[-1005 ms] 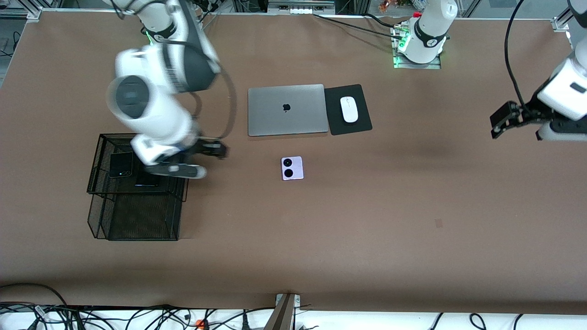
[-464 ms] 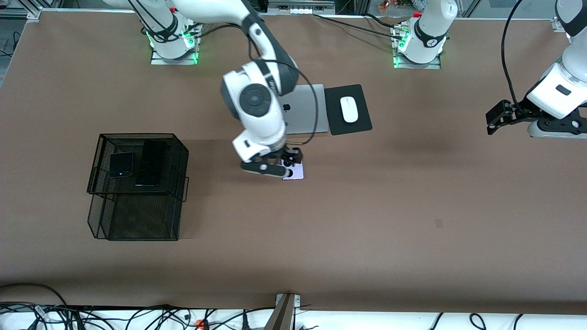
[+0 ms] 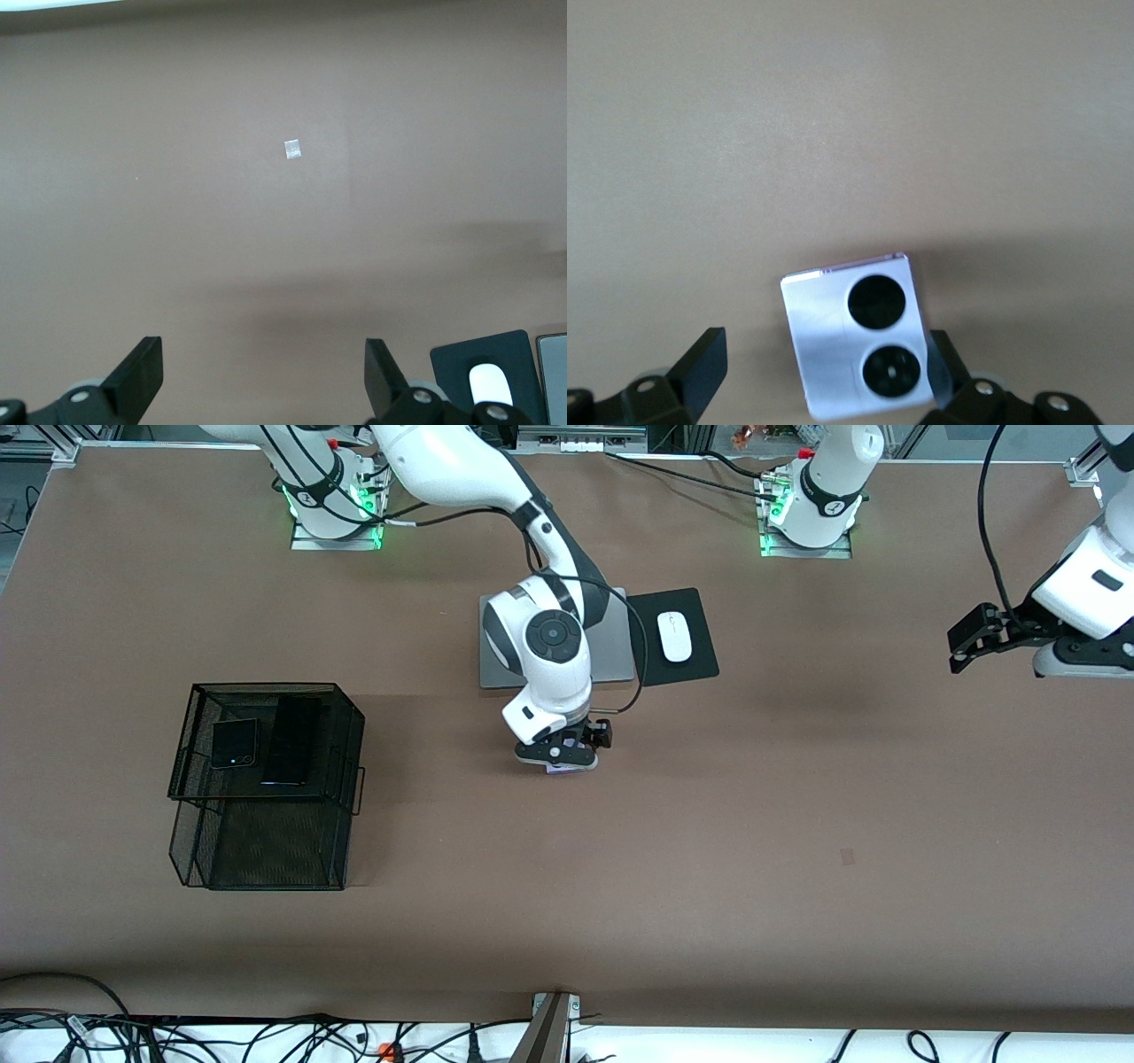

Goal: Place phones with both arms
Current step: 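Grasp and lift the lavender phone with the right gripper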

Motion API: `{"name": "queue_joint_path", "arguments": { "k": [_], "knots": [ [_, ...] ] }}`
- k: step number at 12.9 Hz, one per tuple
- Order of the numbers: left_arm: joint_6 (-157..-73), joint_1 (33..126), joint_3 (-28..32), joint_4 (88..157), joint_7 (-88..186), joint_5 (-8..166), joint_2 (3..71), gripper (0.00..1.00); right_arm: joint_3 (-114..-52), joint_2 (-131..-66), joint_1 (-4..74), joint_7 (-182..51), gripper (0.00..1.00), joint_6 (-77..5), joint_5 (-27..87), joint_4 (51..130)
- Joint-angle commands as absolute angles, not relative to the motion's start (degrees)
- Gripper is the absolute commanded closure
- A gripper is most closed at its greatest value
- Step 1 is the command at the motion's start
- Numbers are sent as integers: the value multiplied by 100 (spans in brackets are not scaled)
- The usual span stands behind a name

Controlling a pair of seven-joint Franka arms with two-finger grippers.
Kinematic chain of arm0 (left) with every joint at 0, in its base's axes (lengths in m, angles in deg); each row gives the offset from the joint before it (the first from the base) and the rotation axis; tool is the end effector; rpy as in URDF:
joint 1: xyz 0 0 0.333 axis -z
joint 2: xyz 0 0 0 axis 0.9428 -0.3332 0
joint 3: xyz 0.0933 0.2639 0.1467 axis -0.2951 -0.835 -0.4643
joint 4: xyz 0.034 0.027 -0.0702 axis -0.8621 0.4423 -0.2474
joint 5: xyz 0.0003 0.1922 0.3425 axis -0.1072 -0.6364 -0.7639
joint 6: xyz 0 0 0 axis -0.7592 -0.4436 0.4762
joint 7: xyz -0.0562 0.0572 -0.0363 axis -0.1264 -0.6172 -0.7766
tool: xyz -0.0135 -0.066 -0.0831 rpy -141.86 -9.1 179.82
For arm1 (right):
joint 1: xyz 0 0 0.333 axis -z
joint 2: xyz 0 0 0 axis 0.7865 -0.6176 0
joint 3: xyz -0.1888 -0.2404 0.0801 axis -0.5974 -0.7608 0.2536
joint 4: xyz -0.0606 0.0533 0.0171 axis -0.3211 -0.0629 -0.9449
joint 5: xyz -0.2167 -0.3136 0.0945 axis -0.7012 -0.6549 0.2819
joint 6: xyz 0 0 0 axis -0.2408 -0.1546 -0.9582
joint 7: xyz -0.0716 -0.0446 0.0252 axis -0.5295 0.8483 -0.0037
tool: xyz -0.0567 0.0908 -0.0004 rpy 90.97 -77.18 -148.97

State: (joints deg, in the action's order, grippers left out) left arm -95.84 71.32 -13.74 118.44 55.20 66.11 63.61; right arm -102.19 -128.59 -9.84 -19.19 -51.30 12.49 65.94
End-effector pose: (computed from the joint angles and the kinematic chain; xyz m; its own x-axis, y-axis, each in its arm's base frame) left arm 0.5584 -0.0256 0.6072 0.9959 -0.0617 0.0661 -0.0571 -0.9959 -0.0700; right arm 0.5435 0.5269 0.2221 0.9852 -0.1041 0.1362 -0.0988 -0.9941 -0.0449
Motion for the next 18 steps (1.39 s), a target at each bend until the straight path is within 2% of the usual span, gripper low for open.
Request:
{"name": "queue_joint_path", "arguments": {
  "k": [1,16,17,18],
  "knots": [
    [-9444,7115,-1359,11709,5685,6746,6348,0,-10200,-13015,-984,-2170,0,-5583,1143,6622],
    [-9435,7115,-1359,11665,5650,6746,6330,0,-10112,-13173,-958,-2452,0,-5779,1222,6842],
    [-9435,7115,-1359,11665,5642,6746,6330,0,-10112,-13208,-949,-2452,7,-5787,1230,6834],
    [-9435,7115,-1359,11665,5642,6746,6330,0,-10104,-13226,-949,-2452,17,-5831,1239,6834]
  ]
}}
